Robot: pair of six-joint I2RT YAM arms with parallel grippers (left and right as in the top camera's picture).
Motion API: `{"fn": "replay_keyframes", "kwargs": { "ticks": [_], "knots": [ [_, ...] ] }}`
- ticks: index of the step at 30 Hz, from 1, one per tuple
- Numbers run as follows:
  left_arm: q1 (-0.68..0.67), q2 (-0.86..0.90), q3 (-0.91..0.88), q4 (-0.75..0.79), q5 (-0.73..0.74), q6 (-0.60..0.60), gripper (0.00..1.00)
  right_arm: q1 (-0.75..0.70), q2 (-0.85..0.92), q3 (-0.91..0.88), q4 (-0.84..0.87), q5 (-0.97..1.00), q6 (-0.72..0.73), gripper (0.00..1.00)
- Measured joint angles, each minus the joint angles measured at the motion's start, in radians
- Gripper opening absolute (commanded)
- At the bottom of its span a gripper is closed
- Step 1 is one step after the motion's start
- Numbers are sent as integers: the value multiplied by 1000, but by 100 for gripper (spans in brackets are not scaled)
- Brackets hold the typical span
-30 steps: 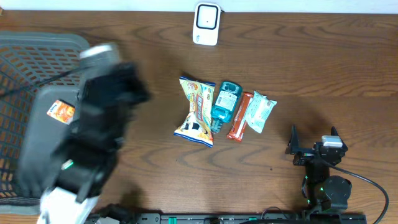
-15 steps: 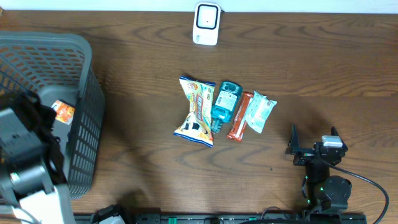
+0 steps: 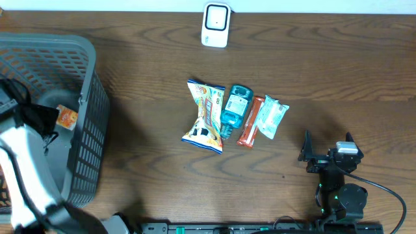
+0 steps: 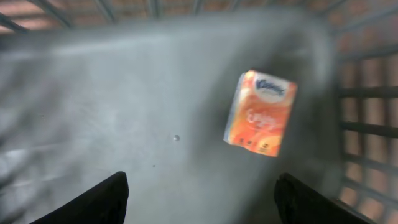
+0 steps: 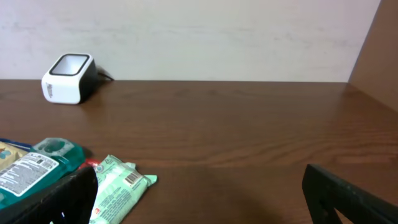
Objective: Scan the item barcode
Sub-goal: 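Grasp the orange Kleenex tissue pack in the basket with left gripper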
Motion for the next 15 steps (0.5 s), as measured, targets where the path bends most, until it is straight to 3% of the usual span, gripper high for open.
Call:
{"fn": "replay_keyframes", "kwargs": {
  "ticks": [9, 15],
  "knots": [
    [6, 204, 0, 136, 127, 85, 73, 0, 0, 0, 0, 0, 0, 99],
    [6, 245, 0, 183, 154, 122, 60, 0, 0, 0, 0, 0, 0, 99]
  ]
}}
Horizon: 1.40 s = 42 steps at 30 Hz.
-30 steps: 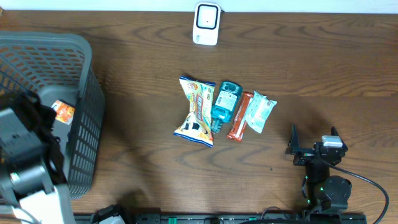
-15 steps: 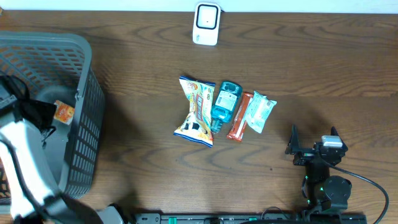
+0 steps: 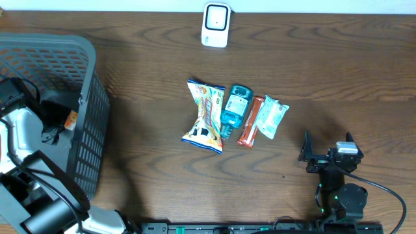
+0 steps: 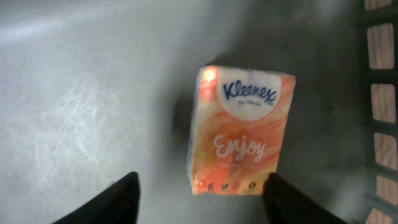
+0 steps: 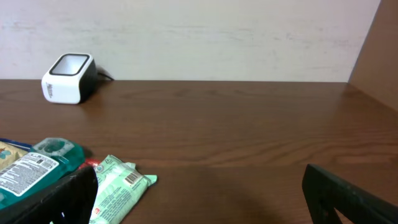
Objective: Scan the item barcode
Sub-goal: 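Grasp the orange Kleenex tissue pack in the basket with left gripper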
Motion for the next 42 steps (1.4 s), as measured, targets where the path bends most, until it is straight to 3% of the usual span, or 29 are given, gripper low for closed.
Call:
{"fn": "replay_keyframes", "kwargs": {
  "ticks": [11, 18, 22, 35, 42],
  "knots": [
    [0, 75, 0, 37, 13, 12, 57, 0, 0, 0, 0, 0, 0, 99],
    [0, 109, 10, 49, 38, 14, 37, 0, 0, 0, 0, 0, 0, 99],
    [-4, 126, 23, 57, 64, 17, 9, 0, 0, 0, 0, 0, 0, 99],
    [-26, 116, 36, 37, 66, 57, 7, 0, 0, 0, 0, 0, 0, 99],
    [-24, -92, -5, -23, 66, 61, 7, 0, 0, 0, 0, 0, 0, 99]
  ]
}}
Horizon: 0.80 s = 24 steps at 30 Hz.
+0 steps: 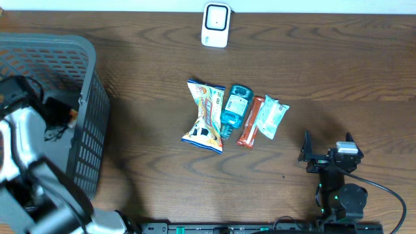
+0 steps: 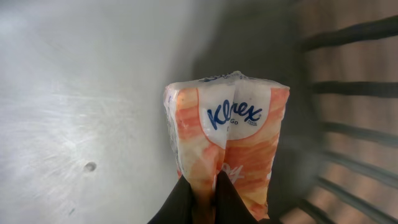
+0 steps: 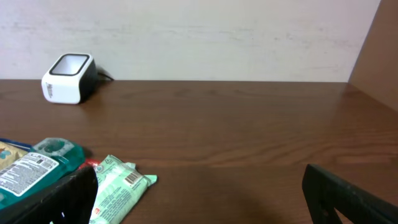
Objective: Scan the item barcode
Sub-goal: 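Grasp the orange Kleenex tissue pack in the basket with left gripper, then carry the Kleenex pack to the table in front of the teal bottle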
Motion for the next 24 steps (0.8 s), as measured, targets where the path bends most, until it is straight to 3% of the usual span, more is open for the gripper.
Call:
{"fn": "replay_keyframes", "kwargs": {
  "ticks": [15, 19, 24],
  "knots": [
    [-26, -556, 0, -53, 77, -53, 7, 0, 0, 0, 0, 0, 0, 99],
    [-138, -681, 0, -32, 101, -55, 7, 0, 0, 0, 0, 0, 0, 99],
    [-381, -748, 0, 36, 112, -57, 7, 0, 0, 0, 0, 0, 0, 99]
  ]
}}
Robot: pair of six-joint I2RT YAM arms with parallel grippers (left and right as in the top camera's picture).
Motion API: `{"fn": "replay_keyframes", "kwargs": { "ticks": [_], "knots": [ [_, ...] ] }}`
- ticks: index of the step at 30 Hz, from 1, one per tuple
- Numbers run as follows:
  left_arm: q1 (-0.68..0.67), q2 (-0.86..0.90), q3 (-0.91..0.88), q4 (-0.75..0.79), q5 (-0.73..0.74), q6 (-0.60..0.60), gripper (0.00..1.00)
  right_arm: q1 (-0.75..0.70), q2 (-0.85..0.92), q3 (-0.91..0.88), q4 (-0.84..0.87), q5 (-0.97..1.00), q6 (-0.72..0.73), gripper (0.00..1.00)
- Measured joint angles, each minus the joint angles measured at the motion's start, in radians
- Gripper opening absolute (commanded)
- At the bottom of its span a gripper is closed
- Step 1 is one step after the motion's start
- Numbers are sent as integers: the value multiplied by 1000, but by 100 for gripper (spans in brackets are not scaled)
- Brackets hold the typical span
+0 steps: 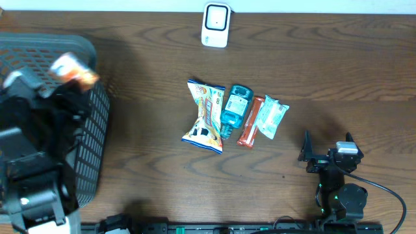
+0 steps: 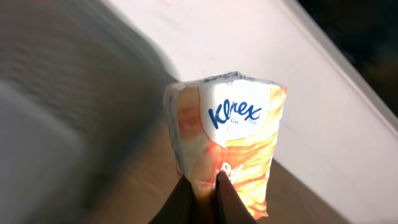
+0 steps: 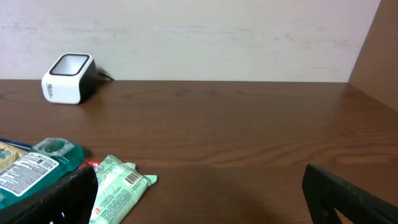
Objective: Scan the item barcode
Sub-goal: 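Carry the Kleenex pack to the table in front of the teal bottle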
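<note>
My left gripper [image 2: 202, 196] is shut on an orange and white Kleenex tissue pack [image 2: 227, 134], pinching its lower edge. From overhead the pack [image 1: 73, 68] is blurred, lifted above the right rim of the grey basket [image 1: 62, 45]. The white barcode scanner [image 1: 216, 25] stands at the table's far edge; the right wrist view shows the scanner [image 3: 68, 79] too. My right gripper [image 3: 199, 205] rests open near the front right, nothing between its fingers.
A row of items lies mid-table: a colourful snack bag [image 1: 204, 117], a teal bottle [image 1: 234, 107], a red bar [image 1: 250, 122] and a green packet [image 1: 270, 117]. The basket fills the left side.
My left gripper, still shut on the tissue pack, has risen from the basket floor to above the basket's right rim. The right arm has not moved.
My left gripper was open over the tissue pack lying in the basket, then lower and closer around it. Then it was shut on the pack on the basket floor. Now it holds the pack above the basket rim.
</note>
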Motion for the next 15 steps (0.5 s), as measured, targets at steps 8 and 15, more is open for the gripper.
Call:
{"fn": "replay_keyframes", "kwargs": {
  "ticks": [8, 15],
  "knots": [
    [-385, 119, 0, -10, -68, 4, 7, 0, 0, 0, 0, 0, 0, 99],
    [-653, 361, 0, -13, -133, 4, 7, 0, 0, 0, 0, 0, 0, 99]
  ]
}}
